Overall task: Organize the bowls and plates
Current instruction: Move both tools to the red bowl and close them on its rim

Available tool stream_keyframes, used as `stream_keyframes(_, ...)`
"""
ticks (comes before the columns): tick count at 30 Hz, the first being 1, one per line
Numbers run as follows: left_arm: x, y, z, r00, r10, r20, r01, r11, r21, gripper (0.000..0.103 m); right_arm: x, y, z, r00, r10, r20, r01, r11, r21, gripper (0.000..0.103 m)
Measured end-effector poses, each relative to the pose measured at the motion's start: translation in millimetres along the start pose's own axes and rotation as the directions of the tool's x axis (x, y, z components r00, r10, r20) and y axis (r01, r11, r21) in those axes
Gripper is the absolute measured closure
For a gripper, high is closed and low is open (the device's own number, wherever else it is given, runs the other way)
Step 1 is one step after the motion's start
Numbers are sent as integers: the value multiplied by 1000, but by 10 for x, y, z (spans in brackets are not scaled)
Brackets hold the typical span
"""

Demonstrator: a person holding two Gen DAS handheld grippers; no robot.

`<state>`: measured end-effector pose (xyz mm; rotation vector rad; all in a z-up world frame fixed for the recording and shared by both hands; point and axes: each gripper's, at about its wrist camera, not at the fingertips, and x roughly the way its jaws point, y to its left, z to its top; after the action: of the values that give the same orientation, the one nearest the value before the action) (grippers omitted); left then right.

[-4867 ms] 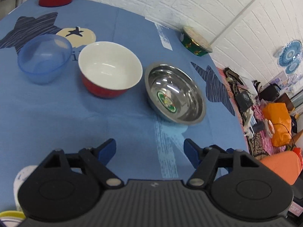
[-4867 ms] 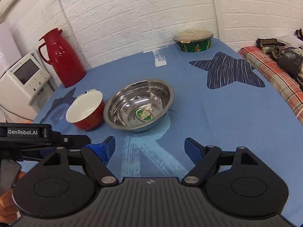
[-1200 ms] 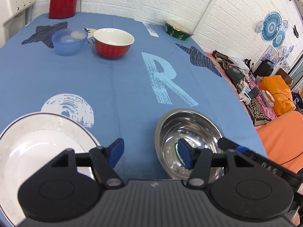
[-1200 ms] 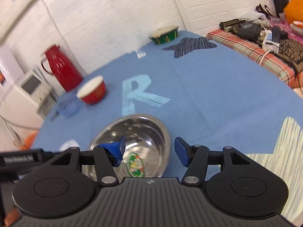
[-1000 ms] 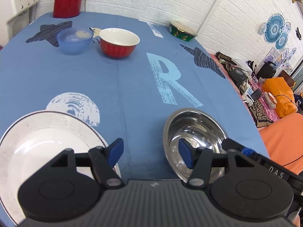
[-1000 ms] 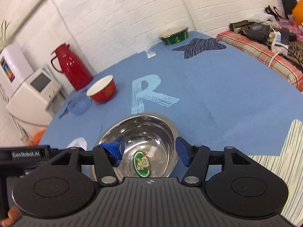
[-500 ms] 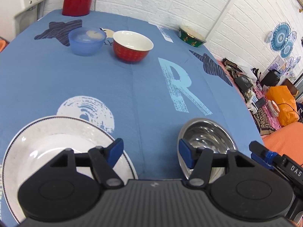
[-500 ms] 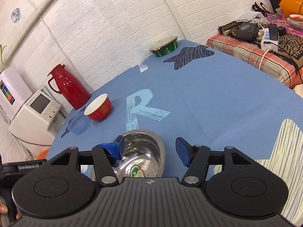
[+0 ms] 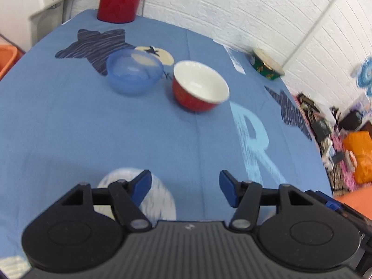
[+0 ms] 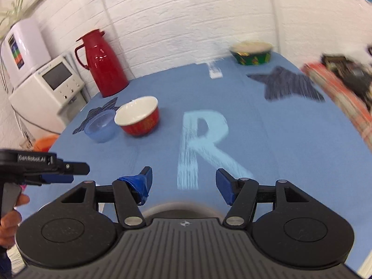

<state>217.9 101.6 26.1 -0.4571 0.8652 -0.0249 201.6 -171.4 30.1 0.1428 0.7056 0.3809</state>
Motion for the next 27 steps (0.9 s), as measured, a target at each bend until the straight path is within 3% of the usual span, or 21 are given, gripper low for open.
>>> stream_keyframes(5, 405, 98, 560, 1000, -12, -5, 11, 974, -225, 43, 657, 285, 641, 998, -23, -52, 17, 993, -115, 57)
stream_keyframes(10, 749, 193, 794, 999, 33, -21, -38, 945, -325, 43, 1371, 416, 942, 989, -50, -139, 23, 982, -189, 57)
stream_keyframes(21, 1113, 199, 917, 996, 88, -30, -93, 956, -277, 43, 2017, 489, 1013, 972, -30, -233, -17, 980, -199, 56)
stream_keyframes(27, 1210, 244, 897, 993, 114, -28, -117, 946, -301, 43, 2273, 559, 933, 953, -39, -300, -40, 967, -252, 55)
